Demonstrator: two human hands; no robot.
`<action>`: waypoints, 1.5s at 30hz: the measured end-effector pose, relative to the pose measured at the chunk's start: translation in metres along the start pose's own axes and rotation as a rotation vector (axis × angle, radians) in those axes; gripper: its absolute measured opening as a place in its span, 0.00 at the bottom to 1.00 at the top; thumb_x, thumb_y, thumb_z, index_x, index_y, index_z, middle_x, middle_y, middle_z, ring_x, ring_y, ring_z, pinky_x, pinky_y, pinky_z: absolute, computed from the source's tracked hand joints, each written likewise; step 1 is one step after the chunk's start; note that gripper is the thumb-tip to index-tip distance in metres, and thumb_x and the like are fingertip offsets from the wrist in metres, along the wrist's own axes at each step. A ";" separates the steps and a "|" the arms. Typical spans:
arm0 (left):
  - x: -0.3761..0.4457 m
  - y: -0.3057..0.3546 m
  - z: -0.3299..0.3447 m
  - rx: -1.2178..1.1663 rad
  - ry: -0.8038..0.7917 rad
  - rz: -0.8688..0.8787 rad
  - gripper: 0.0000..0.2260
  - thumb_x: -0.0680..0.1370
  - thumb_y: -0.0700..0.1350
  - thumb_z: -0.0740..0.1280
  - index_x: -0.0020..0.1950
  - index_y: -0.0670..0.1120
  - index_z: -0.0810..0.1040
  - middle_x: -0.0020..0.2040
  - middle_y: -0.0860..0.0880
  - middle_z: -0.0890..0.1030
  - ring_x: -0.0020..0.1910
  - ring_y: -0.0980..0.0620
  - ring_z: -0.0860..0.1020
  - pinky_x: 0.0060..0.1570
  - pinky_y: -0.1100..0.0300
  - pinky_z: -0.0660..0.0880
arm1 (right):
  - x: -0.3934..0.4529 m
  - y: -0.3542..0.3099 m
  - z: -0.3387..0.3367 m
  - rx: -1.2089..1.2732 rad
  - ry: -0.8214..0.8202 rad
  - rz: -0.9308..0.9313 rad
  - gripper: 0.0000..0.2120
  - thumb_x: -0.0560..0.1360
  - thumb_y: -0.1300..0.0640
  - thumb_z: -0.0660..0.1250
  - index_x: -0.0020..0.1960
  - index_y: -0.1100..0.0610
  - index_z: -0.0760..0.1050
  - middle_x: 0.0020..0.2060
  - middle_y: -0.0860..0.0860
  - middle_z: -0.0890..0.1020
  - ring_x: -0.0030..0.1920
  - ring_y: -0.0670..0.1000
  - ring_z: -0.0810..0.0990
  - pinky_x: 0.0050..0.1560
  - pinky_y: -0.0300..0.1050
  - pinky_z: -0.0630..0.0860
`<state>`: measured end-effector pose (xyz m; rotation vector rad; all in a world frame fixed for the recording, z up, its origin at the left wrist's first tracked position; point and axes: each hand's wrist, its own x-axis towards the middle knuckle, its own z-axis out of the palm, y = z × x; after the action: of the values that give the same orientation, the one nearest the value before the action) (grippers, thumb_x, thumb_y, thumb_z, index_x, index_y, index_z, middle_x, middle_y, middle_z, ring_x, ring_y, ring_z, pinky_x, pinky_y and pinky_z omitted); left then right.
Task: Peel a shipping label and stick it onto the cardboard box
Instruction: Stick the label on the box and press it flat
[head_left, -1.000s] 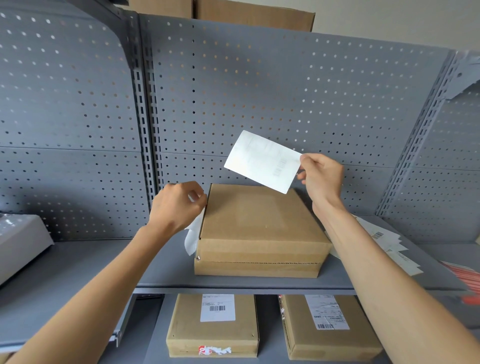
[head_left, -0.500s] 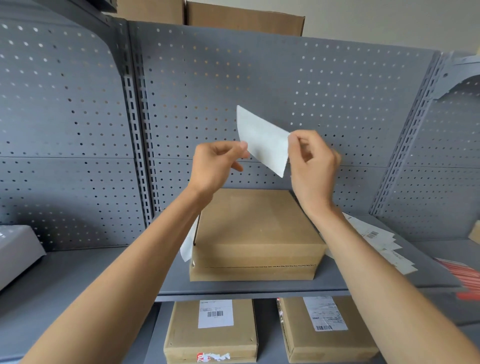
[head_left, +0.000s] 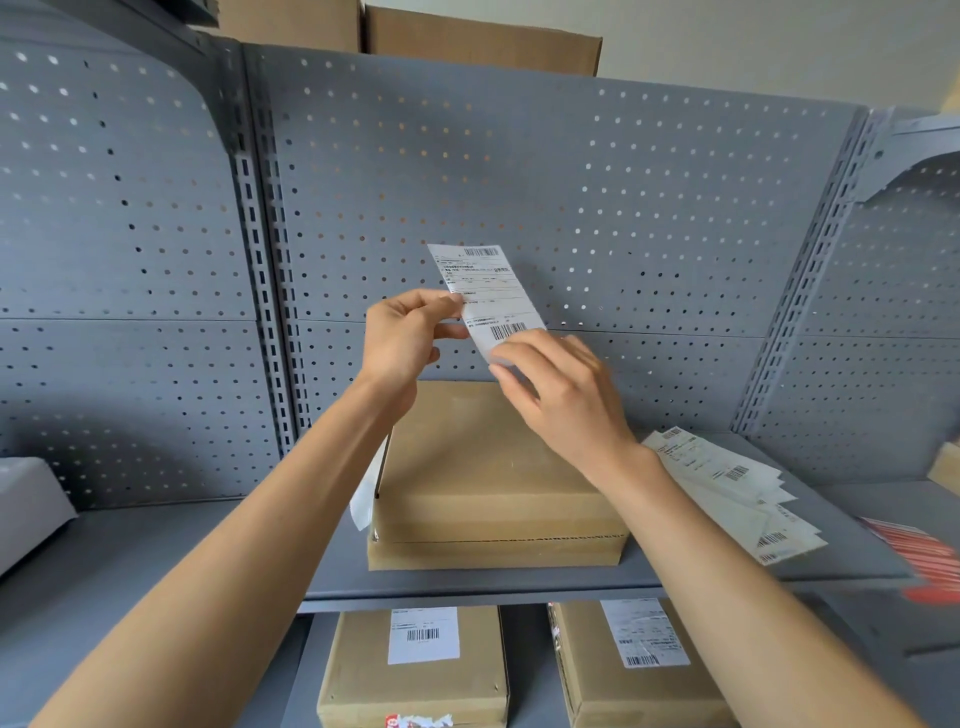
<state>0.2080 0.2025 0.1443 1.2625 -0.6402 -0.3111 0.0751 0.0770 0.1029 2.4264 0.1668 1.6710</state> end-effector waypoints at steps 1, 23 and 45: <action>0.000 0.000 -0.002 0.025 -0.003 0.014 0.04 0.78 0.42 0.71 0.44 0.45 0.83 0.48 0.46 0.88 0.42 0.50 0.84 0.36 0.60 0.69 | -0.002 0.001 0.000 0.011 -0.023 -0.002 0.04 0.78 0.60 0.70 0.48 0.60 0.82 0.45 0.52 0.84 0.38 0.55 0.79 0.40 0.53 0.76; -0.008 -0.002 -0.022 0.231 -0.053 0.081 0.09 0.80 0.40 0.71 0.39 0.44 0.83 0.42 0.47 0.87 0.36 0.56 0.81 0.31 0.74 0.71 | 0.038 0.028 -0.008 0.638 -0.250 1.063 0.06 0.78 0.58 0.68 0.48 0.59 0.83 0.37 0.48 0.85 0.26 0.43 0.73 0.31 0.33 0.71; 0.003 -0.012 -0.023 0.512 0.012 0.115 0.11 0.77 0.45 0.70 0.38 0.44 0.86 0.36 0.49 0.87 0.34 0.51 0.77 0.37 0.56 0.74 | 0.042 0.031 -0.019 0.539 -0.283 1.140 0.08 0.75 0.59 0.71 0.42 0.64 0.83 0.32 0.52 0.81 0.28 0.47 0.72 0.34 0.39 0.73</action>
<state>0.2253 0.2150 0.1296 1.7051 -0.8090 -0.0403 0.0724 0.0569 0.1547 3.4586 -1.1541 1.6741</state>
